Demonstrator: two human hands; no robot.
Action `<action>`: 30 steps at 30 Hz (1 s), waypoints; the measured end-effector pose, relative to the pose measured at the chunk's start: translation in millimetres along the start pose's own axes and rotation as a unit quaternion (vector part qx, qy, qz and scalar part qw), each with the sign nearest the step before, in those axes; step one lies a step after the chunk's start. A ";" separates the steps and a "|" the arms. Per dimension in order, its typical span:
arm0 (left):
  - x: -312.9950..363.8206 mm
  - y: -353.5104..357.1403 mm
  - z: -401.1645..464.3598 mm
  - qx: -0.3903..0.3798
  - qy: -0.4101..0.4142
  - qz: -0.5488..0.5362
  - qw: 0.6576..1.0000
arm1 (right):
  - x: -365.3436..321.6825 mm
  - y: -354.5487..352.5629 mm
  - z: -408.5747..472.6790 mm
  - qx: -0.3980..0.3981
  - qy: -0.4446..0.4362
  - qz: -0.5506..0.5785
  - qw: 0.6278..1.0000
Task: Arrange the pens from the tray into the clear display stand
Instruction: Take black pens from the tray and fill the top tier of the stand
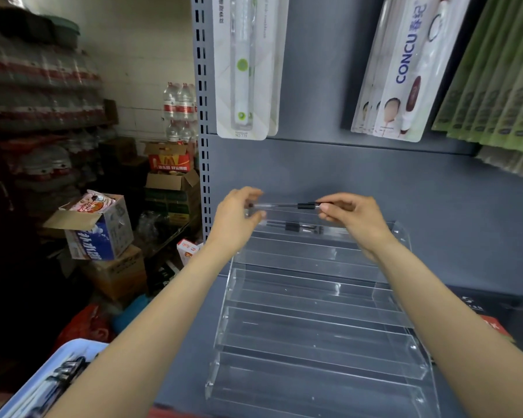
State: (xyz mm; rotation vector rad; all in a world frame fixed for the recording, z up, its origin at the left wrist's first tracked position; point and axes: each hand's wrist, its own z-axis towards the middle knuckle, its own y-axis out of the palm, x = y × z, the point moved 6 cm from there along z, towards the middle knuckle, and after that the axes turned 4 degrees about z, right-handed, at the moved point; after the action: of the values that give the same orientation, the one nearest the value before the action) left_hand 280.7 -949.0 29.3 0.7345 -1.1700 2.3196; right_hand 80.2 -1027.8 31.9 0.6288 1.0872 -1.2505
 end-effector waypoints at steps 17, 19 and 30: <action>-77.7 21.3 -2.3 -0.083 -0.182 -0.166 0.966 | 19.4 16.7 25.6 0.000 0.039 -0.291 0.956; -79.0 21.8 -1.4 -0.084 -0.186 -0.171 0.964 | 21.2 21.4 26.5 -0.014 0.057 -0.292 0.955; -80.4 21.9 -3.1 -0.057 -0.174 -0.153 0.971 | 19.0 27.5 15.6 -0.013 0.029 -0.327 0.945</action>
State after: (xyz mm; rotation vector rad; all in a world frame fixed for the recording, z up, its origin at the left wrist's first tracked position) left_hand 328.2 -969.9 -36.0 1.2222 -1.2199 1.9012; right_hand 110.2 -1042.6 16.3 0.2813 1.4213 -1.7852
